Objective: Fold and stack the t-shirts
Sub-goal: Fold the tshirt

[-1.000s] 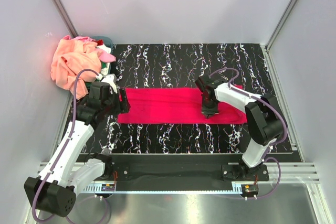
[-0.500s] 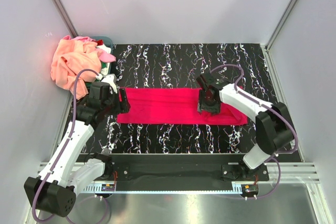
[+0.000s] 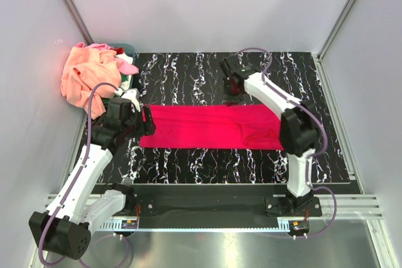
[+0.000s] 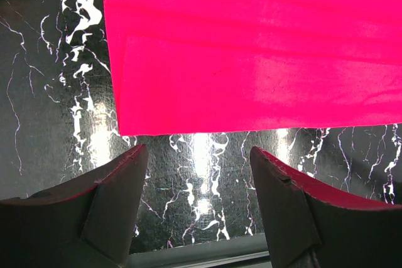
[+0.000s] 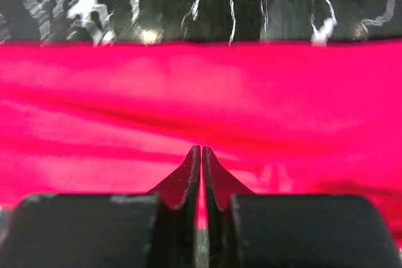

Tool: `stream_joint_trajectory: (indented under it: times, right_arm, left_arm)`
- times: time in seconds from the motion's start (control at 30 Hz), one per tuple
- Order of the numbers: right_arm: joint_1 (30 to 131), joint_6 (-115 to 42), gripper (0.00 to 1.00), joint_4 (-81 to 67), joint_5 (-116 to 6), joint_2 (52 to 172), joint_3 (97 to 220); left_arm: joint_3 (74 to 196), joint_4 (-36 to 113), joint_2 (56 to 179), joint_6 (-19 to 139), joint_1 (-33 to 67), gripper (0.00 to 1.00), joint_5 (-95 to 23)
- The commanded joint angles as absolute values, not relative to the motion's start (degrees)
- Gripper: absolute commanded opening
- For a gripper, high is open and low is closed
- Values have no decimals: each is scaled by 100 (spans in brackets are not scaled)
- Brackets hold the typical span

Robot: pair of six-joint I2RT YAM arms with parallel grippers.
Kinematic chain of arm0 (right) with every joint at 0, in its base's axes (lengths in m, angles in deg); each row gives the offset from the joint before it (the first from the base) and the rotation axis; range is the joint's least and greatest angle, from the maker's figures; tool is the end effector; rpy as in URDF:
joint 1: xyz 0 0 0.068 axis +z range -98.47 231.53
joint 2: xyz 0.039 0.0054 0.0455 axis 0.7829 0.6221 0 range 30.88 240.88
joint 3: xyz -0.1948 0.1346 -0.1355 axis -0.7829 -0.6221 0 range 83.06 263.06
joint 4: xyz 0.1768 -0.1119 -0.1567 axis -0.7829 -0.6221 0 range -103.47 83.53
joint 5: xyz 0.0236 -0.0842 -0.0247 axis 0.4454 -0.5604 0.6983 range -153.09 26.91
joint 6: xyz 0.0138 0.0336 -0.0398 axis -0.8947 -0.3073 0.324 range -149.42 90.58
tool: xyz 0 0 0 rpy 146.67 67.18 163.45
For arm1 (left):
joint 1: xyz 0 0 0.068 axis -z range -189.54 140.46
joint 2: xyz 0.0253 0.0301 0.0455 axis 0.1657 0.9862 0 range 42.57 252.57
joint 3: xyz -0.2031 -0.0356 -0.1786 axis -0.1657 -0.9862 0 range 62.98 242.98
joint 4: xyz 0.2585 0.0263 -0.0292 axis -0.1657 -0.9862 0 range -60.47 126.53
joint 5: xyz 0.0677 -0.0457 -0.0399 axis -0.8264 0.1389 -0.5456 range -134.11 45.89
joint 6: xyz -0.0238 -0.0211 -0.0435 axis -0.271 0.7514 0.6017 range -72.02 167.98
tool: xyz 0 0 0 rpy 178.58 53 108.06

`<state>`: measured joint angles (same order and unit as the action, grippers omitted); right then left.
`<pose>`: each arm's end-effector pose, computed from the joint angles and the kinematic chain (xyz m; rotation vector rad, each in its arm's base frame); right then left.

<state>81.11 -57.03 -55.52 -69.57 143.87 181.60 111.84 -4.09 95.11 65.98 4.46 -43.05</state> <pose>0.3708 0.2058 0.2557 -0.0103 2.6777 0.1687 0.1805 -0.0456 0.2907 -0.0733 2.3619 -0.2955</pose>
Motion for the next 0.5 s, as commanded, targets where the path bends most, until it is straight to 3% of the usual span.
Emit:
stream_joint_trajectory:
  times: [0.0, 0.2, 0.47]
  right_arm:
    - [7966, -5657, 8, -5902, -7012, 15048, 18825]
    - [7912, -5789, 3, -5999, -6731, 15568, 19134]
    - [7904, -5851, 0, -5630, -6344, 15323, 18256]
  left_arm:
    - [11237, -267, 9373, 6565, 487, 72, -4402]
    - [11229, -250, 9364, 6565, 496, 72, -4402]
    - [11237, -241, 9373, 6556, 496, 72, -4394]
